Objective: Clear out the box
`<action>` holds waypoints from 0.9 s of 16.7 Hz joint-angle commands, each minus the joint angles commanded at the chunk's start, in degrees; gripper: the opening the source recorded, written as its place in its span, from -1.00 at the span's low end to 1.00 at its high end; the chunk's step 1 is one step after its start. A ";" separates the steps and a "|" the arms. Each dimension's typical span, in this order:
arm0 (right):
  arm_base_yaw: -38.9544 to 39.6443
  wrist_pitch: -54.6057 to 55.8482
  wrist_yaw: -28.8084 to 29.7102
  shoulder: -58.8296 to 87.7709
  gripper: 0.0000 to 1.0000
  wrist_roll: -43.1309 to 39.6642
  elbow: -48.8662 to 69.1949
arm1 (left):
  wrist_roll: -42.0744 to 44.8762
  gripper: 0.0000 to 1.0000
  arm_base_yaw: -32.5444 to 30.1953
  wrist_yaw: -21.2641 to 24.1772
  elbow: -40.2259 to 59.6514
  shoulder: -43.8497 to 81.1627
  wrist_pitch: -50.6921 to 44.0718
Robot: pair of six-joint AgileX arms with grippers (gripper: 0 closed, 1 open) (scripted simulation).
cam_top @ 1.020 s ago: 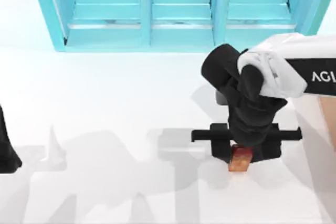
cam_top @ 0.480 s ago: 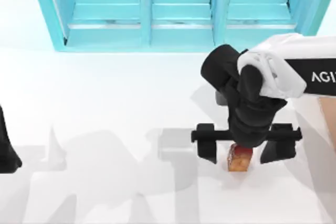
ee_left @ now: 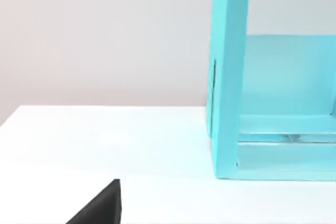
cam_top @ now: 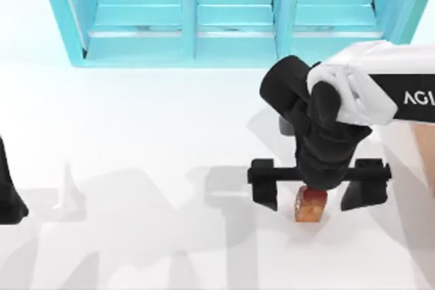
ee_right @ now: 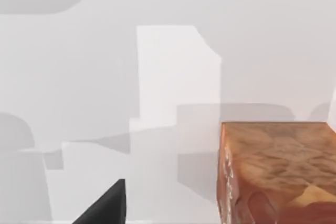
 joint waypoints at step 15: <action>-0.15 -16.15 -0.05 -5.09 1.00 -0.29 10.78 | 0.00 1.00 0.00 0.00 0.00 0.00 0.00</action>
